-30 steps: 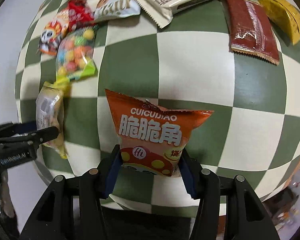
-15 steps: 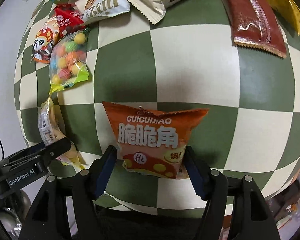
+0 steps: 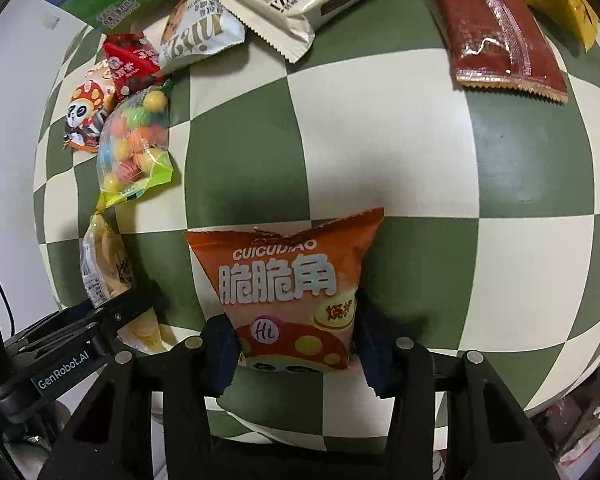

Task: Organize snacks
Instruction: 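Carry both bags over the box and release them inside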

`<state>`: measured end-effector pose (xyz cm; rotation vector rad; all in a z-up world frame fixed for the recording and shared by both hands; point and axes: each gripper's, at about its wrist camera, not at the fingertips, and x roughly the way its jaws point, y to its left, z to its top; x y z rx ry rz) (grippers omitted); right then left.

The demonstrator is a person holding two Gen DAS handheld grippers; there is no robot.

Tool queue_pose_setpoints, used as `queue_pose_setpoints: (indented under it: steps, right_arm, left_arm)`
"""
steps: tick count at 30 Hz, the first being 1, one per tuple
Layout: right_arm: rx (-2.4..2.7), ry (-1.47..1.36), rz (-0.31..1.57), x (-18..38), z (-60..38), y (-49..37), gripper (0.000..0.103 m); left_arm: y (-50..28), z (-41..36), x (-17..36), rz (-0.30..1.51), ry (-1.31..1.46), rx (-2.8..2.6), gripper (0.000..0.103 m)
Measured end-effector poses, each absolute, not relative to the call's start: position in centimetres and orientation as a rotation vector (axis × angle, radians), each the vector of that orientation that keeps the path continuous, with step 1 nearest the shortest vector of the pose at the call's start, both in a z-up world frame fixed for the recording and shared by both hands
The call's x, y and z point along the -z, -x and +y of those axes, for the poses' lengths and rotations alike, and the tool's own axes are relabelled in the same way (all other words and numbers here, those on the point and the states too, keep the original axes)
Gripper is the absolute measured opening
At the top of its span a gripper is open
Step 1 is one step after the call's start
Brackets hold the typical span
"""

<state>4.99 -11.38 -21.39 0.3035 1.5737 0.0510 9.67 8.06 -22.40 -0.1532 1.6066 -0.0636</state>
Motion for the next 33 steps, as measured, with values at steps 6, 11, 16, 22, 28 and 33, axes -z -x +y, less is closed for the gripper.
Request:
queue_pose_setpoints:
  steps: [6, 11, 16, 22, 28, 33]
  right_arm:
    - [-0.122, -0.346, 1.507, 16.7, -12.4, -6.5, 0.052]
    - [-0.171, -0.357, 1.386, 9.8, -15.1, -9.1, 0.052]
    - [-0.186, -0.343, 1.239, 2.5, -16.9, -15.1, 0.052]
    - [-0.115, -0.248, 1.176, -0.5, -18.7, -27.5, 0.052]
    - [-0.041, -0.183, 1.266, 2.3, -20.5, -38.7, 0.052]
    - [-0.012, -0.146, 1.331, 5.5, -21.5, -44.6, 0.052]
  left_arm:
    - [-10.0, 6.3, 16.6, 1.521, 0.202, 0.144, 0.046]
    - [-13.8, 4.4, 8.9, 1.388, 0.289, 0.221, 0.046]
    - [-21.1, 2.4, 3.3, 1.303, 0.3, 0.258, 0.046]
    - [-32.3, -0.5, 2.5, 1.316, 0.239, 0.206, 0.046]
    - [-41.7, -1.7, 6.2, 1.401, 0.165, 0.106, 0.046]
    - [-46.2, -1.5, 9.6, 1.478, 0.149, 0.023, 0.047]
